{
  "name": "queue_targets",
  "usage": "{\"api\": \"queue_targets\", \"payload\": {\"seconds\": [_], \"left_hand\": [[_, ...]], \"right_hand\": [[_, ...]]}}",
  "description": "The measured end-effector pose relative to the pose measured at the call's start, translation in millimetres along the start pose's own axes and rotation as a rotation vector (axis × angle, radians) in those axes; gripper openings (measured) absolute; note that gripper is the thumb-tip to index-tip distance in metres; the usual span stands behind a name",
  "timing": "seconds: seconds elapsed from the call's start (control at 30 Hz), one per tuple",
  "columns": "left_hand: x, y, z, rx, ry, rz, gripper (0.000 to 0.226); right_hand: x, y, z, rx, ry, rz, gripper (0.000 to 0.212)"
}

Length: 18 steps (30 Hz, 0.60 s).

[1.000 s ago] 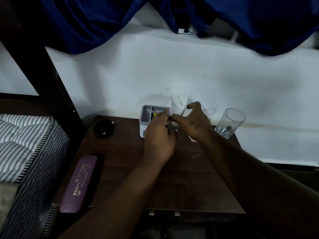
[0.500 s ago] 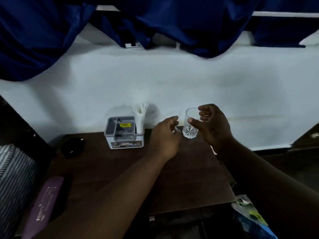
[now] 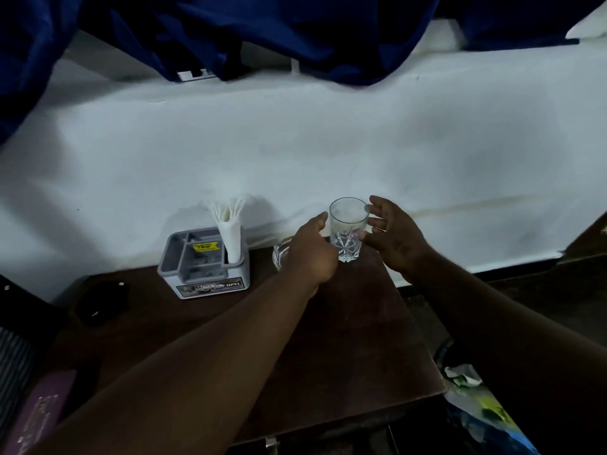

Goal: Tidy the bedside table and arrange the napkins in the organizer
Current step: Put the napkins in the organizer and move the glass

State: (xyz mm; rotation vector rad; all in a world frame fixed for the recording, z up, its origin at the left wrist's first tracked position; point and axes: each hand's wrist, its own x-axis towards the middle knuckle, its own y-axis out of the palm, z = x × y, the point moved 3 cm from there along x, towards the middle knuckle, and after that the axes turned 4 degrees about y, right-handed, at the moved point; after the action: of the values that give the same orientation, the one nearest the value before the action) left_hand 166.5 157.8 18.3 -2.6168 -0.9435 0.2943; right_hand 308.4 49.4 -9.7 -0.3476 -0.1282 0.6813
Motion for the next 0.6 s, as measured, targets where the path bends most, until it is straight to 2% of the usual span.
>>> {"api": "queue_targets", "payload": {"seconds": [0.13,0.3,0.6], "left_hand": [[5,9,8,-0.043,0.026,-0.01,0.055],[7,11,10,-0.049,0.066,-0.018,0.054],[-2,-35,-9,-0.133,0.141,-0.024,0.074]], "right_hand": [[3,2,-4,0.046,-0.071,0.025,0.062],[-1,2,3,0.034,-0.09,-0.019,0.053],[-11,17,45,0.072,-0.16,-0.033,0.047]]}}
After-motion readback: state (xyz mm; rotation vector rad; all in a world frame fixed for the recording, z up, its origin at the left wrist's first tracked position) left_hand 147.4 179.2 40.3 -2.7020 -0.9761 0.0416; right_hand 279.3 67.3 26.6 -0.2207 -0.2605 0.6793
